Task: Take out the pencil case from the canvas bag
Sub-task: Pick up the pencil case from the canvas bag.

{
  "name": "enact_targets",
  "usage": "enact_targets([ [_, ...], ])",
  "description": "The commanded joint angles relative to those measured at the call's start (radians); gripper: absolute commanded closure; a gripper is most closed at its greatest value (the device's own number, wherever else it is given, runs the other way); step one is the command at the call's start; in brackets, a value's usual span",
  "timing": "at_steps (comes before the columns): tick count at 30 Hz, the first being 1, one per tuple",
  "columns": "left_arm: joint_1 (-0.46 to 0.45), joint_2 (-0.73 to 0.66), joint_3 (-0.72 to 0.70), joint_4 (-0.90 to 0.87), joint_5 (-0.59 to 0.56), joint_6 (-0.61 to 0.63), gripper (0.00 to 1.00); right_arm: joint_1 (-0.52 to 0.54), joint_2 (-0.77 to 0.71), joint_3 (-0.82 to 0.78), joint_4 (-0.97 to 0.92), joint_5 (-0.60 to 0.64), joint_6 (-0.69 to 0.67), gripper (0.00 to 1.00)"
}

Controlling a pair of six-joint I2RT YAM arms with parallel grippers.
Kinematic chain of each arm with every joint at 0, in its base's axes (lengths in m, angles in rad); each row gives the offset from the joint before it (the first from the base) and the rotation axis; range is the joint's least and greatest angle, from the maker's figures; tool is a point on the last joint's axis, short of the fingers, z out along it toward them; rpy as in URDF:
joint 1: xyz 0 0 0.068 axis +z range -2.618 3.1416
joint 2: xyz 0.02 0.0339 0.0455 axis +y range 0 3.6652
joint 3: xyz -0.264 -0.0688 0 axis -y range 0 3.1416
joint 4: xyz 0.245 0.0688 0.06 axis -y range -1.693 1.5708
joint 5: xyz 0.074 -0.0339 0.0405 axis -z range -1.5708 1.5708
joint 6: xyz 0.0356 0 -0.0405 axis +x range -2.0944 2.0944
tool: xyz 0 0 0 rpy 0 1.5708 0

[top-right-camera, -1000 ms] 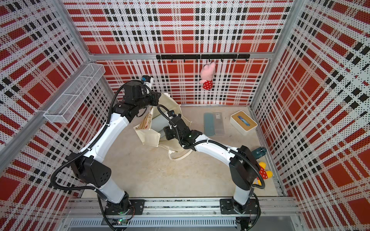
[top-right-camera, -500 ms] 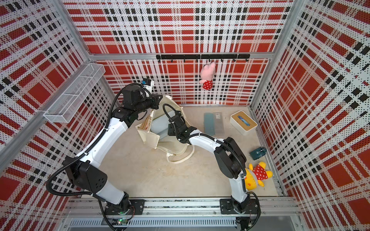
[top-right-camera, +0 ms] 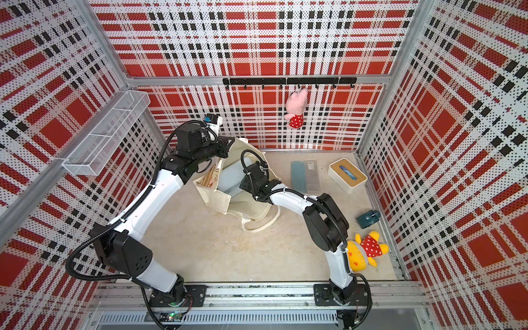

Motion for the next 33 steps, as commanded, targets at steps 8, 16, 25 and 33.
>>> enact_targets([
  [8, -0.009, -0.074, 0.023, 0.174, 0.054, -0.011, 1.0, -0.045, 0.084, 0.019, 0.066, -0.053, 0.129, 0.42],
  [16, -0.015, -0.071, 0.024, 0.177, 0.076, -0.01, 1.0, -0.064, 0.094, -0.012, 0.181, -0.087, 0.171, 0.38],
  [25, -0.017, -0.056, 0.047, 0.157, 0.087, -0.001, 1.0, -0.078, 0.139, 0.032, 0.168, -0.113, 0.189, 0.4],
  [33, -0.018, -0.044, 0.067, 0.154, 0.108, 0.003, 1.0, -0.087, 0.186, 0.076, 0.172, -0.119, 0.196, 0.43],
])
